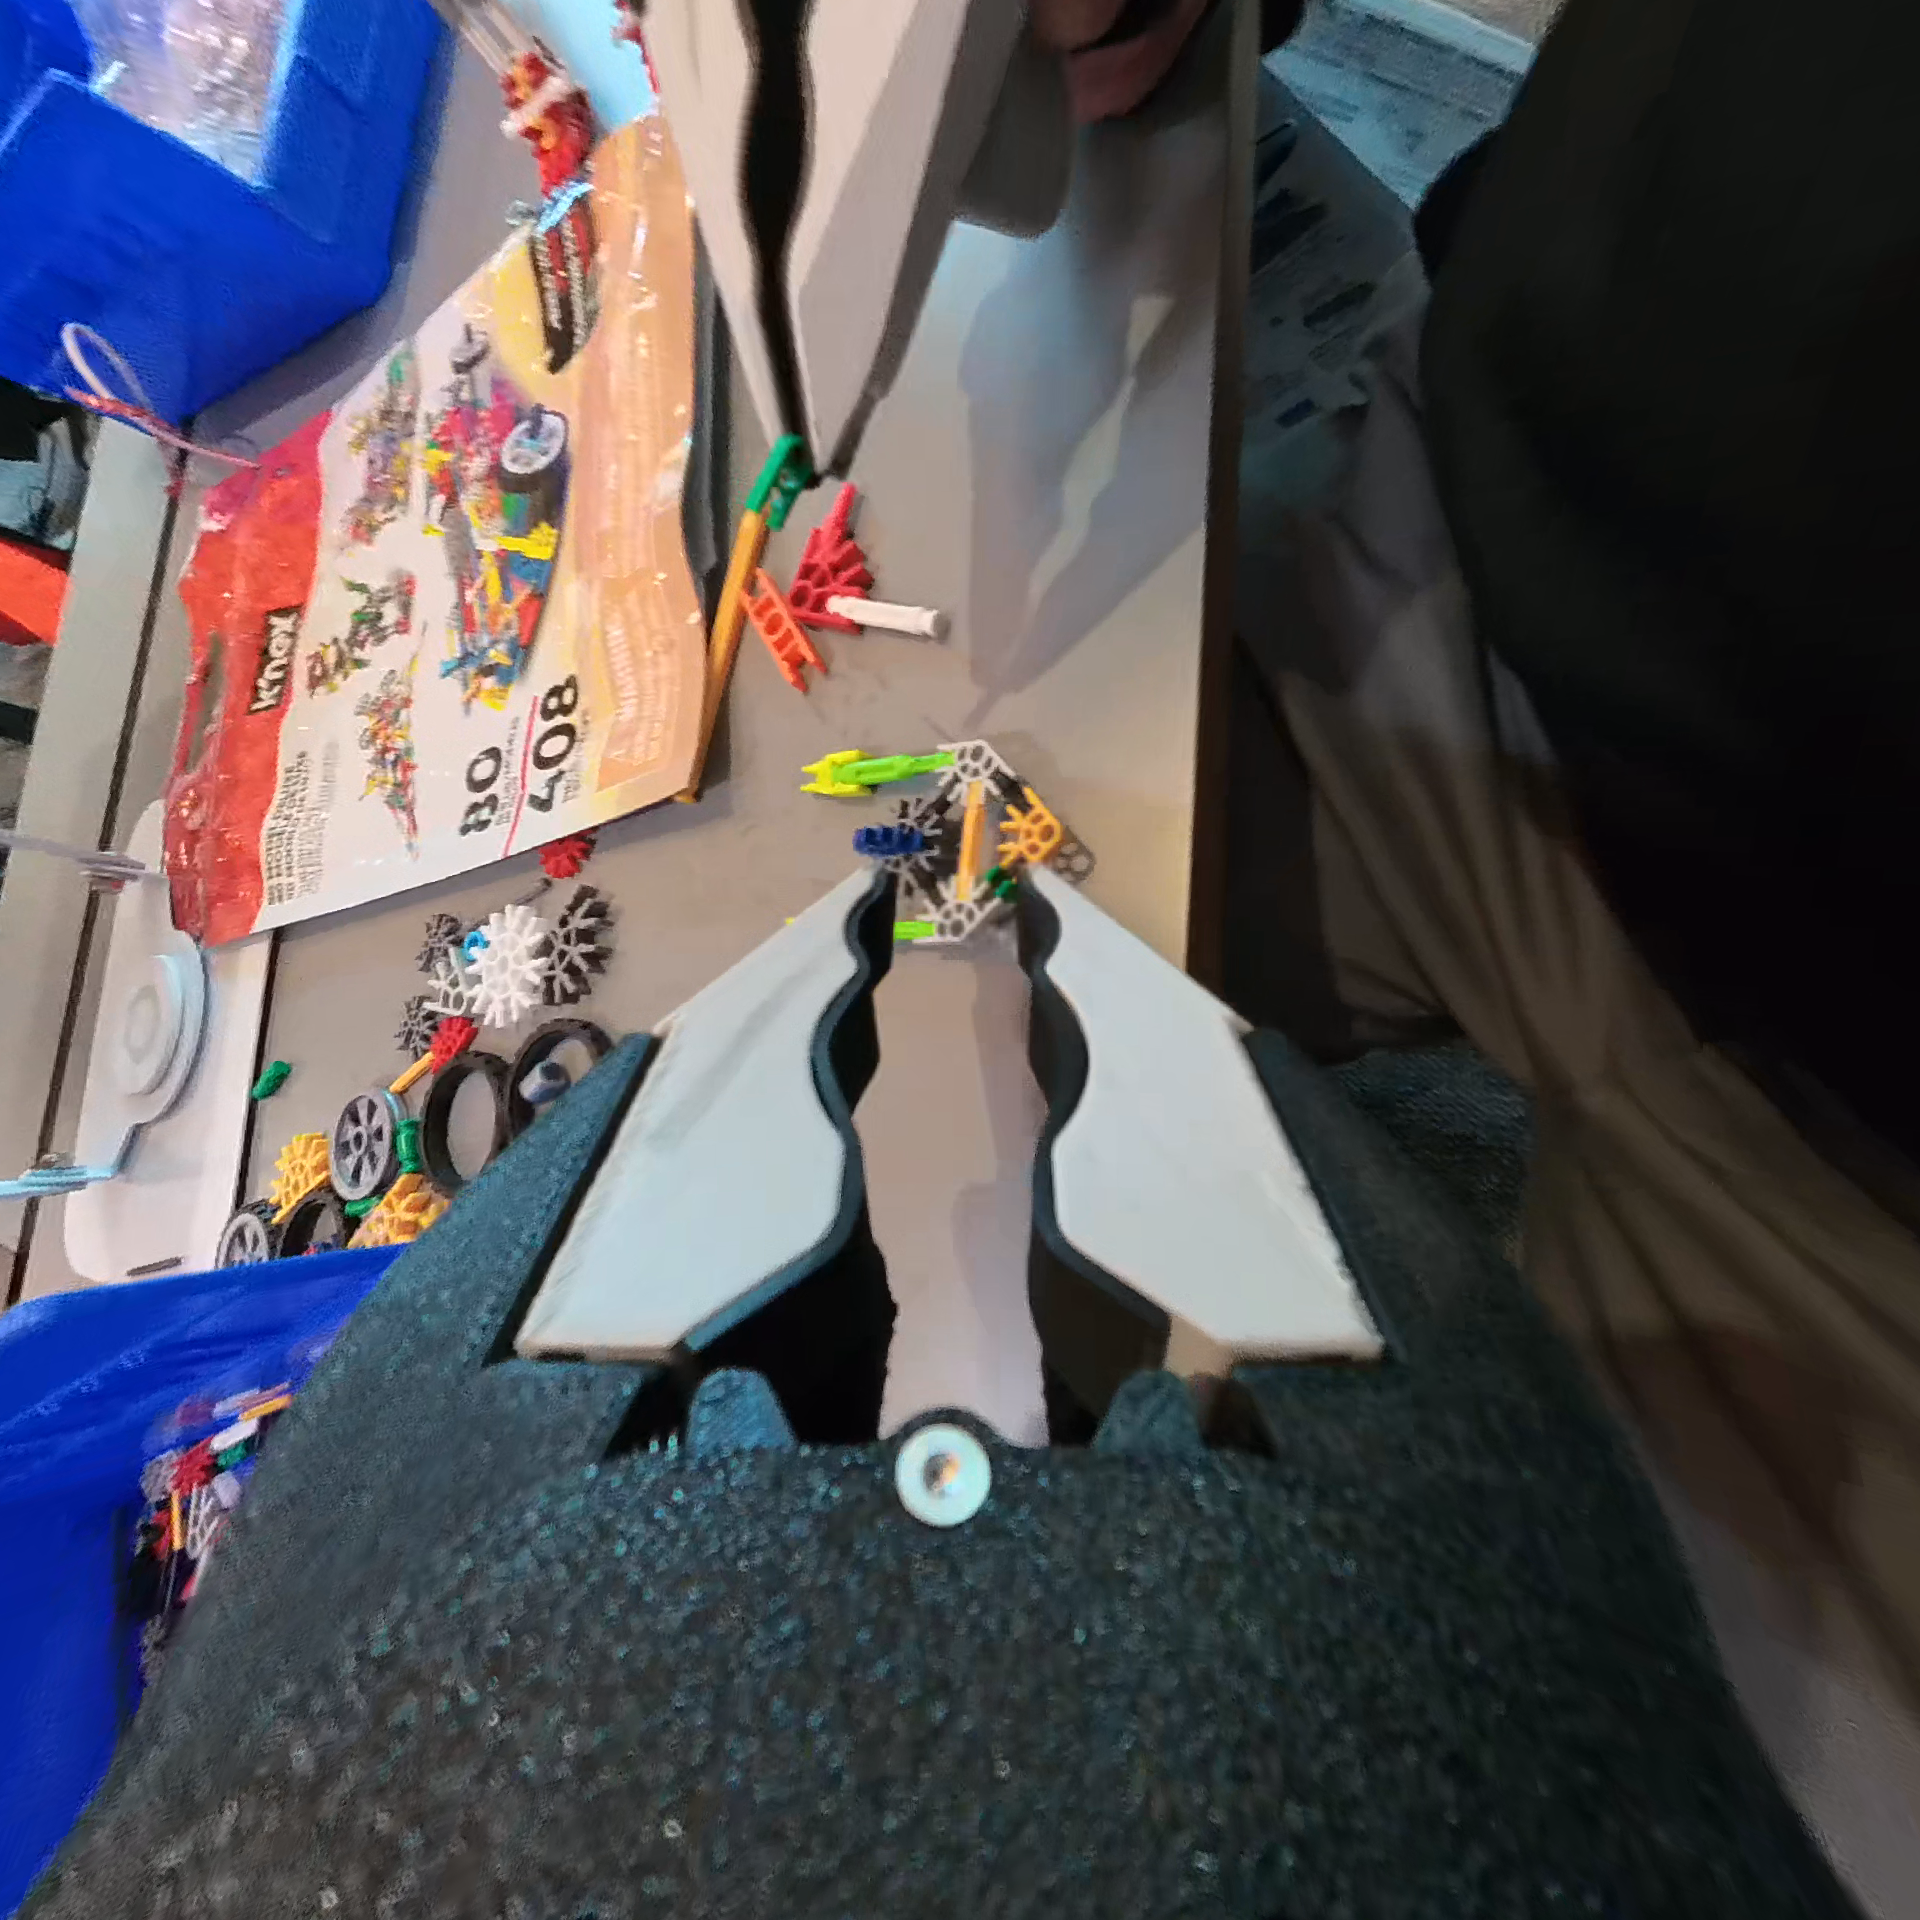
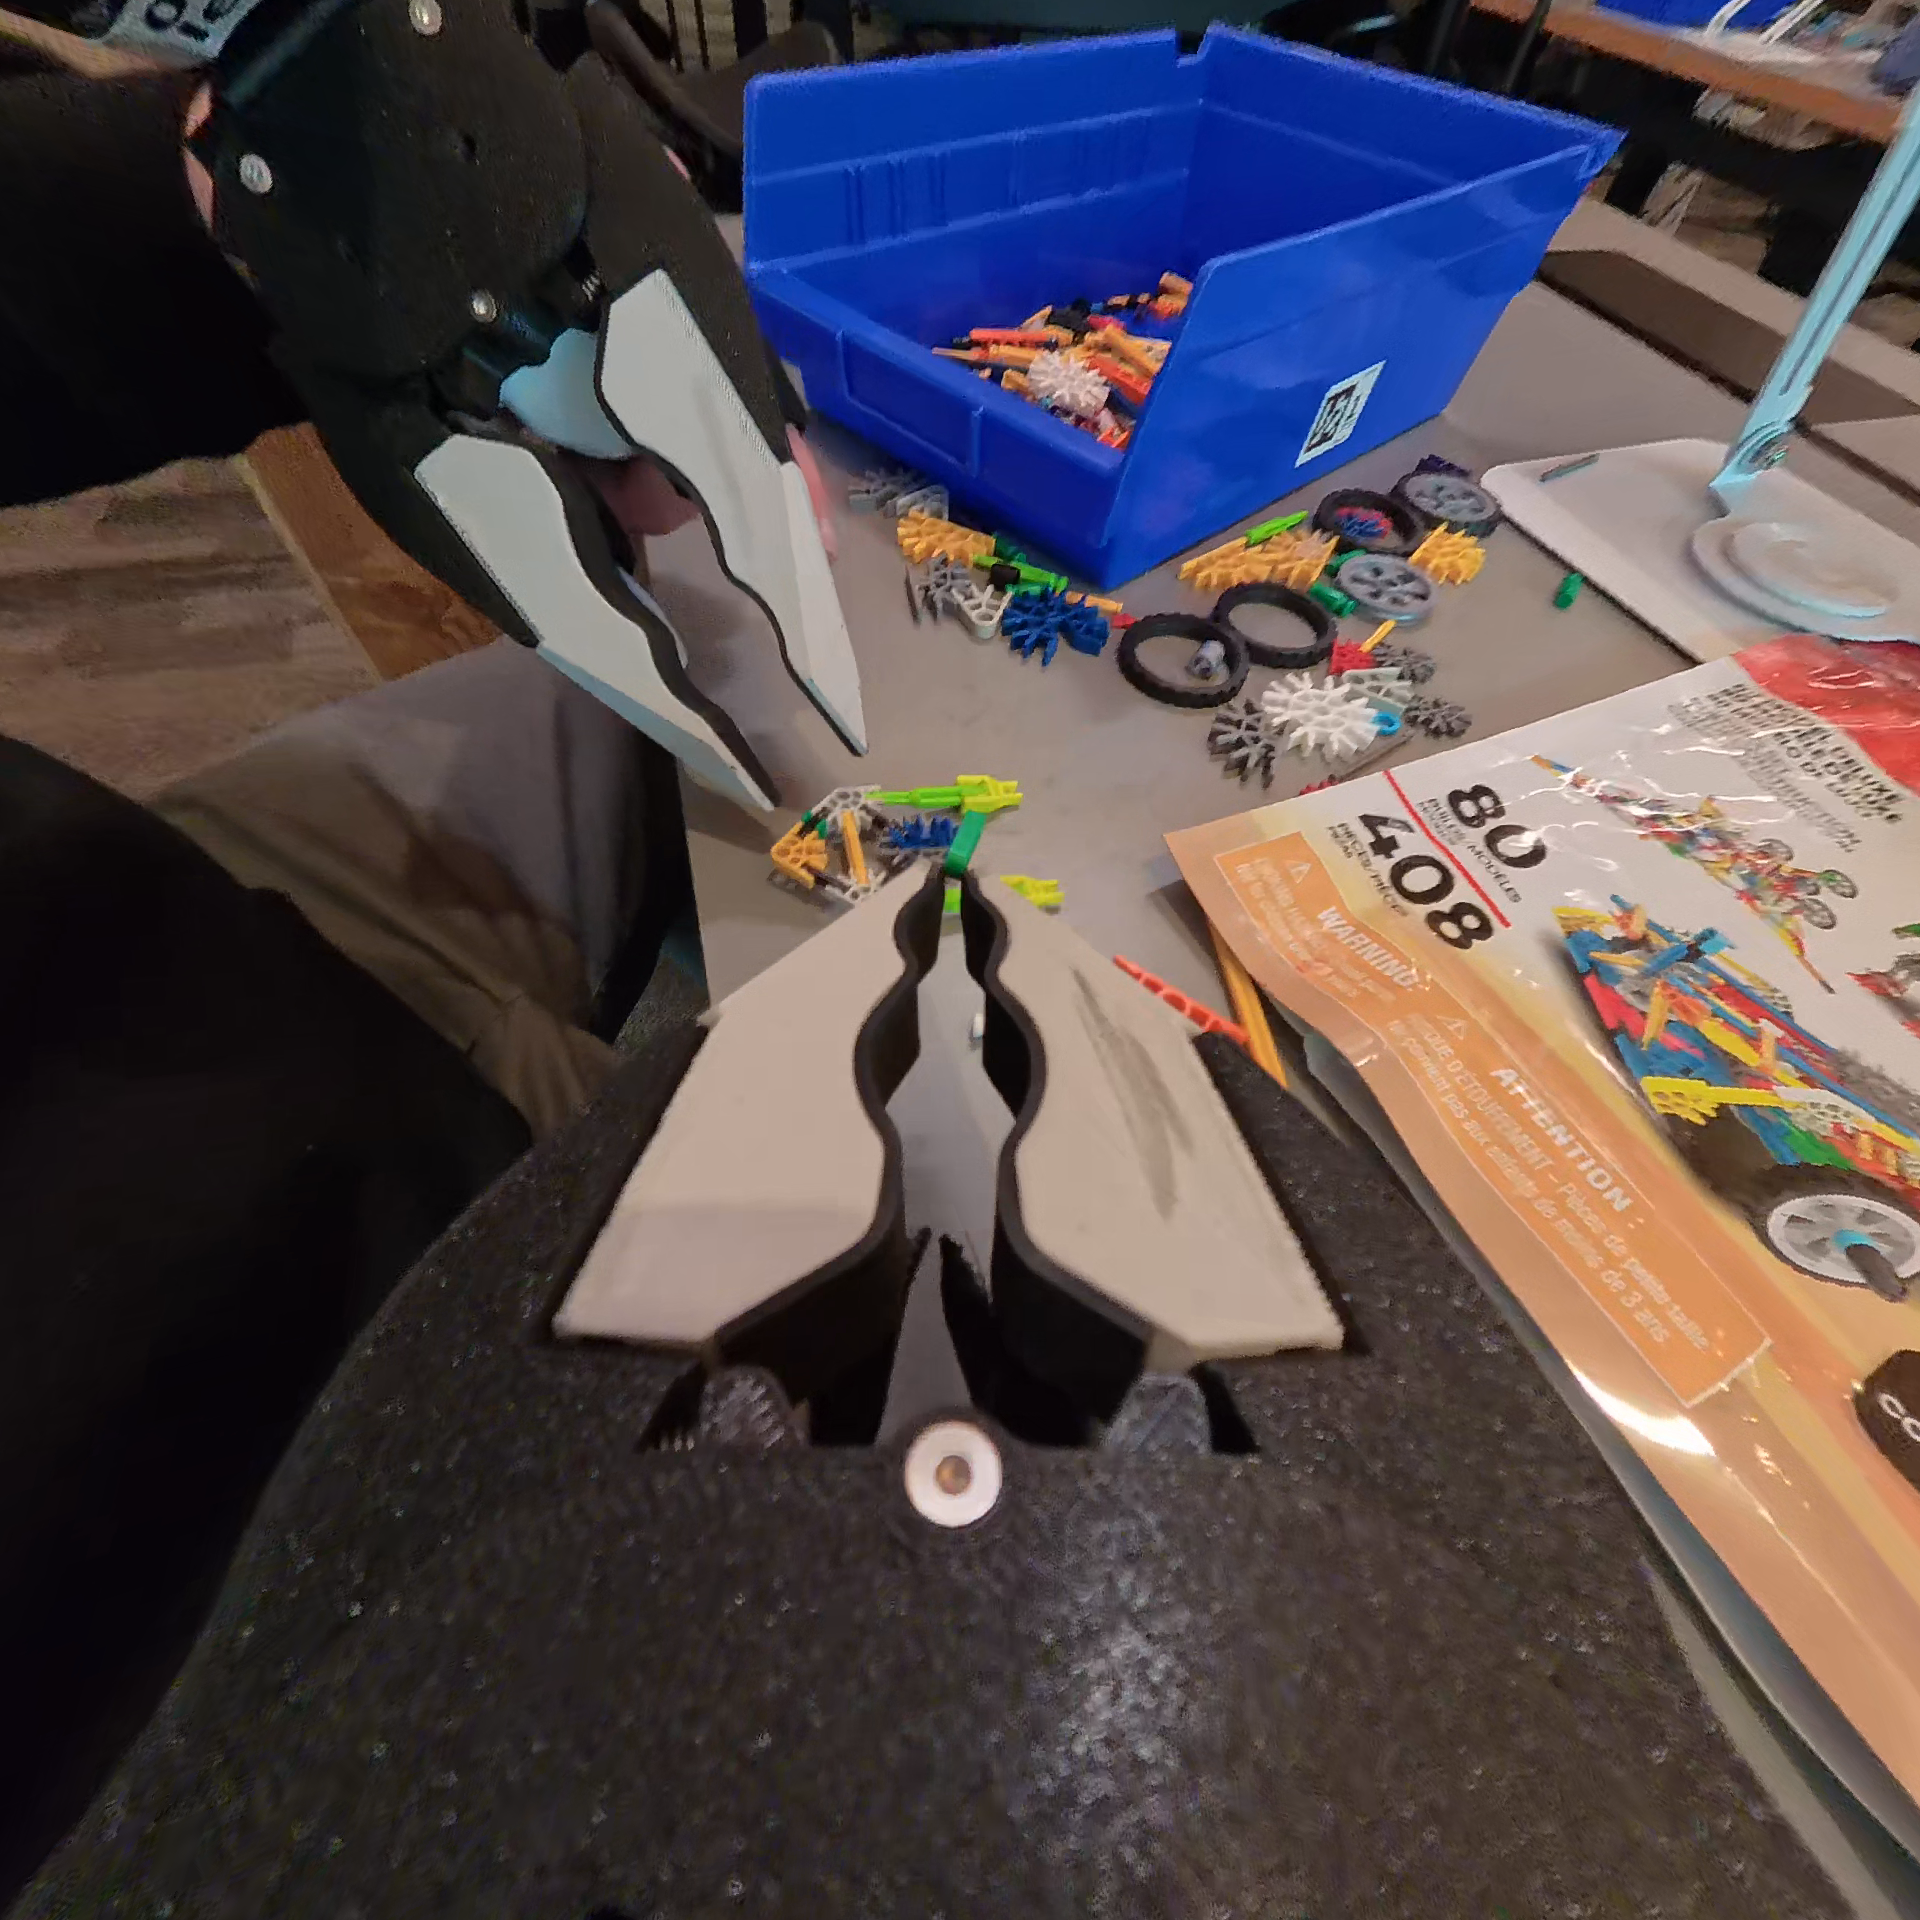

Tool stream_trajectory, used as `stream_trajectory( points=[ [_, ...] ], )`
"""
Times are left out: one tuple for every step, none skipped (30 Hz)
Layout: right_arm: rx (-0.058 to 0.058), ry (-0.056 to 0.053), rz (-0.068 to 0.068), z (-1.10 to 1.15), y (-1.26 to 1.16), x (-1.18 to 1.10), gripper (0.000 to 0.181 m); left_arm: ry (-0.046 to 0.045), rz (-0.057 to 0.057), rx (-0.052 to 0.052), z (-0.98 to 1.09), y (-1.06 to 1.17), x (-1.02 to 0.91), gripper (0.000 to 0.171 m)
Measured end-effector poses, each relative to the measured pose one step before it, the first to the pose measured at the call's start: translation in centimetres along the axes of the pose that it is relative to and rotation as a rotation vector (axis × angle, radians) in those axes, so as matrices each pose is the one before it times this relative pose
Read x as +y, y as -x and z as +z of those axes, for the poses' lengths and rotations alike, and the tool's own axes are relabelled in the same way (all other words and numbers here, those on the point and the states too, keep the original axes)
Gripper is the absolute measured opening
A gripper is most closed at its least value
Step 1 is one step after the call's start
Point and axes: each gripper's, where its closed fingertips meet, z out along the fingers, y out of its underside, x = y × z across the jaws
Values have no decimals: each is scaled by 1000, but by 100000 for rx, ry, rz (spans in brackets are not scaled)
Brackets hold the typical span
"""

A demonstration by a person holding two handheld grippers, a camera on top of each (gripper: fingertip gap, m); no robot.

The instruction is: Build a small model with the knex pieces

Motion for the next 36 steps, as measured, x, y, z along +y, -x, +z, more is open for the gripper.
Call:
stream_trajectory(
  points=[
    [-1264, 1691, -117, 22, 177, 251, 2, 1456, 1725, 201, 130, -204, 193, 21],
    [-1045, 1445, -126, 27, 128, 221, 1, 1545, 1891, -187, 191, -155, 208, 21],
    [-911, 1123, -131, 28, 113, 173, 2, 1192, 2040, -202, 242, -163, 171, 21],
    [-767, 721, -182, 34, 103, 104, 2, 835, 1741, -70, 281, -178, 100, 19],
    [-590, 860, 1, 50, 81, 111, 2, 724, 1380, 394, 278, -233, 67, 18],
    [-404, 738, -163, 76, 69, 83, 2, 870, 1150, -1342, 271, 60, 81, 16],
    [-167, 563, -275, 68, 56, 67, 2, 352, 863, -1503, 155, 174, 14, 15],
    [-127, 447, -165, 67, 57, 32, 1, -517, -393, 849, 16, -67, -120, 15],
    [-244, 497, 92, 63, 72, 51, 1, -250, -757, 782, -17, 14, -79, 14],
    [-482, 508, 65, 81, 106, 42, 1, 703, 149, -1366, 55, 258, 113, 13],
    [-377, 540, -63, 82, 92, 44, 1, 897, 567, -1552, 94, 227, 176, 12],
    [-612, 954, 30, 112, 111, 92, 1, -22, -550, -405, 39, 81, -3, 12],
    [-821, 973, -110, 116, 148, 89, 1, 116, -1302, -704, 60, 139, 11, 12],
    [-555, 815, -73, 113, 97, 74, 1, 835, -956, -1570, 81, 230, 136, 11],
    [-634, 1142, 300, 142, 76, 125, 1, 688, -570, -1100, 57, 114, 76, 11],
    [-716, 1627, 558, 148, 59, 189, 1, 1269, -1694, -740, 40, 121, 58, 11],
    [-615, 1531, 526, 153, 9, 172, 1, 1351, -1291, -648, 45, 53, -2, 10],
    [-648, 1443, 476, 157, -4, 144, 1, 1002, -664, -673, 58, -12, -83, 10],
    [-678, 1391, 387, 156, -17, 135, 1, 2550, -1967, -1301, 114, 182, 109, 10],
    [-574, 1379, 464, 148, -59, 121, 1, 2394, -1058, -1390, 68, 213, 106, 10],
    [-561, 1130, 330, 148, -42, 95, 1, 1747, -78, -1044, 52, 116, 65, 10],
    [-758, 1417, 423, 162, -11, 129, 1, 1046, -214, -301, 34, 22, -20, 10],
    [-403, 1265, 230, 165, -53, 97, 1, 105, -416, -556, -18, 98, -128, 10],
    [54, 1016, 248, 162, -112, 49, 1, -313, -522, -540, -49, 132, -150, 12],
    [-412, 1005, 278, 166, -39, 29, 1, -741, -22, 449, -115, 9, -158, 13],
    [-254, 651, -158, 152, -30, -41, 1, -1274, 341, 228, -180, 57, -203, 14],
    [239, 297, -205, 132, -96, -82, 1, -992, 45, -190, -140, 170, -138, 15],
    [-90, 740, 361, 182, -79, -12, 1, -566, -15, -17, -60, 161, -43, 15],
    [-368, 967, 414, 217, -46, 52, 1, -84, 303, 945, 33, -19, 39, 15],
    [353, 749, 260, 208, -141, 13, 1, 370, 566, 511, 117, 0, 99, 15],
    [301, 684, 120, 175, -121, -5, 1, 268, 966, 370, 156, -43, 77, 15],
    [-207, 588, -147, 157, -28, -23, 1, -583, 445, 1413, 138, -222, -56, 15],
    [-44, 709, 34, 151, -48, 2, 1, -761, -639, 1570, 119, -198, -104, 15],
    [243, 1012, 217, 149, -99, 64, 1, -585, -114, 822, 122, -95, -62, 15],
    [83, 725, -188, 140, -48, 36, 1, -257, 626, 683, 107, -103, -34, 15],
    [134, 244, -385, 116, -40, -32, 1, 225, 215, 662, 127, -78, 35, 15]
  ],
)
